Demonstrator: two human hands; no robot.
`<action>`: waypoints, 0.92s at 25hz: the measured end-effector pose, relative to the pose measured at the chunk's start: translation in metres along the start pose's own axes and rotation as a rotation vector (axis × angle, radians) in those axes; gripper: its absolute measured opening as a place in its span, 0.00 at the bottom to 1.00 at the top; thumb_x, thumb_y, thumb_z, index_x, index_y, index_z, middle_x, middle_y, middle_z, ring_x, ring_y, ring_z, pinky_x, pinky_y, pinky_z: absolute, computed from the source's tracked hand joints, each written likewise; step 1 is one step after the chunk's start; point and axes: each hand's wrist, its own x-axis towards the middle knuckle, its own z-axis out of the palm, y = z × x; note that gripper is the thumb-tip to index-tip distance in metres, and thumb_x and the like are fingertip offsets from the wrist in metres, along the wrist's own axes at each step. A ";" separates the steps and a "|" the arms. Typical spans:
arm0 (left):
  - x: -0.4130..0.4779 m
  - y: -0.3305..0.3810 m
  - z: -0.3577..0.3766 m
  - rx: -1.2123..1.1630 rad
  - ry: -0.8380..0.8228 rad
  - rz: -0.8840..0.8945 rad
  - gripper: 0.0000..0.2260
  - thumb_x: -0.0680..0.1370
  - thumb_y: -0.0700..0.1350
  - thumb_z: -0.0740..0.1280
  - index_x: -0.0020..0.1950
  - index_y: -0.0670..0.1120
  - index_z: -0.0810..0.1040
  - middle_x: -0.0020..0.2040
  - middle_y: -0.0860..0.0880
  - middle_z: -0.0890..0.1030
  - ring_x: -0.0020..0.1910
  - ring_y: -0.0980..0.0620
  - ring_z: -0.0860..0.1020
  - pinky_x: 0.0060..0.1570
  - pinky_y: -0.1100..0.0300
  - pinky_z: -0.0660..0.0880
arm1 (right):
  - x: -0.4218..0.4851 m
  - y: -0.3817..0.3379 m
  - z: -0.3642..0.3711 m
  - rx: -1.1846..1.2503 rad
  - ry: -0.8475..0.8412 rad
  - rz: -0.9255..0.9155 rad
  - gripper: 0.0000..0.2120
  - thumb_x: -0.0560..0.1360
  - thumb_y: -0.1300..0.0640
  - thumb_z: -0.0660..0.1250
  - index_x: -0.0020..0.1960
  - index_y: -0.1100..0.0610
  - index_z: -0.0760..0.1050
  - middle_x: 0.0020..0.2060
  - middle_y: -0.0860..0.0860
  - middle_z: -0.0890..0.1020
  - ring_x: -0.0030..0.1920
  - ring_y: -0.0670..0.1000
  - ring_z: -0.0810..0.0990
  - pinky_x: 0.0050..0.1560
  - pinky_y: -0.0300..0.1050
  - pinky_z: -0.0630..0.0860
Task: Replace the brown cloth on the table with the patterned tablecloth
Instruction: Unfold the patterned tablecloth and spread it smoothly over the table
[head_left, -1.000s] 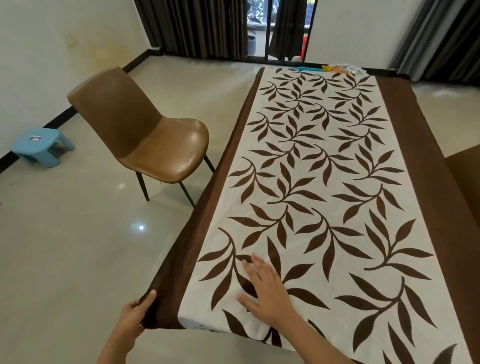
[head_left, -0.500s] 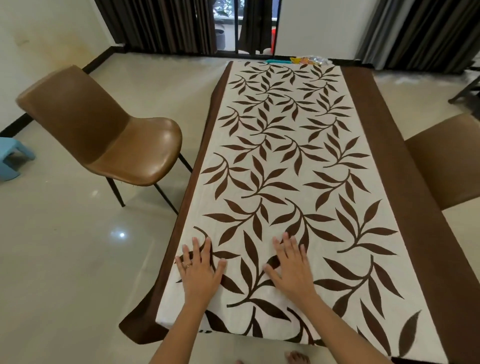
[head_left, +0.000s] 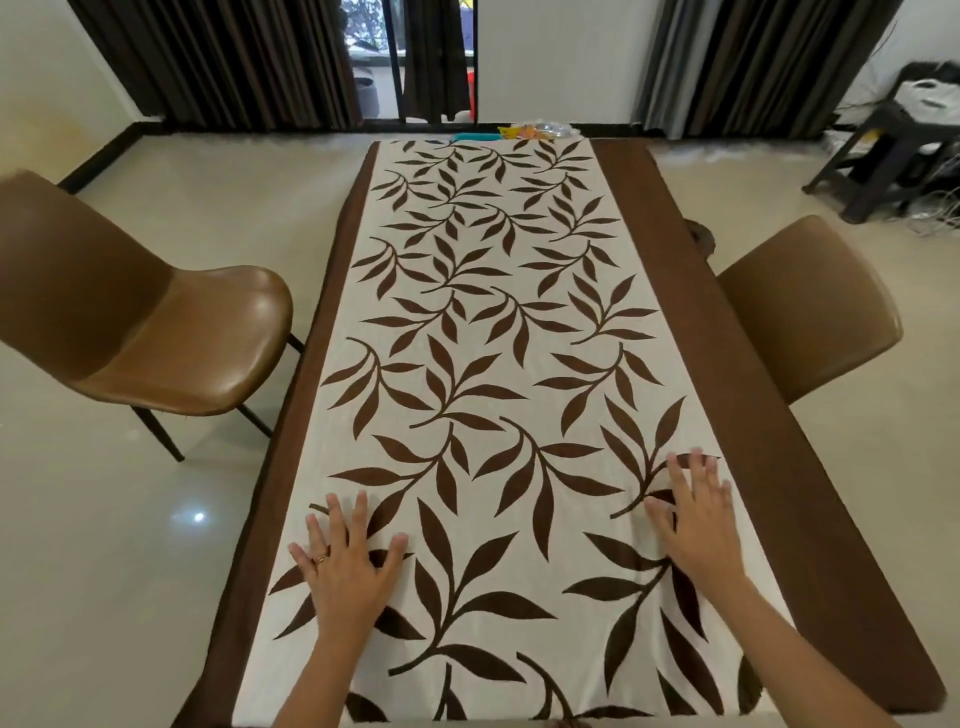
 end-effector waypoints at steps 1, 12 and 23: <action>0.005 0.004 0.003 0.030 -0.022 -0.014 0.39 0.71 0.74 0.42 0.79 0.56 0.49 0.79 0.45 0.49 0.77 0.38 0.46 0.71 0.37 0.39 | 0.008 0.021 -0.005 -0.045 -0.015 0.037 0.41 0.73 0.27 0.37 0.79 0.50 0.45 0.78 0.53 0.44 0.77 0.55 0.38 0.74 0.58 0.39; -0.013 0.045 0.018 0.067 -0.064 -0.069 0.37 0.72 0.74 0.42 0.78 0.60 0.45 0.79 0.46 0.48 0.77 0.39 0.45 0.71 0.36 0.40 | 0.000 0.098 -0.013 -0.086 0.001 0.152 0.38 0.74 0.28 0.45 0.78 0.45 0.48 0.78 0.53 0.53 0.77 0.56 0.48 0.74 0.56 0.43; 0.011 0.105 0.039 0.101 -0.070 -0.064 0.37 0.72 0.73 0.43 0.78 0.58 0.45 0.79 0.46 0.45 0.76 0.37 0.41 0.71 0.35 0.38 | 0.056 0.144 -0.024 -0.056 -0.033 0.066 0.34 0.77 0.35 0.38 0.79 0.51 0.49 0.78 0.55 0.51 0.78 0.56 0.47 0.76 0.56 0.43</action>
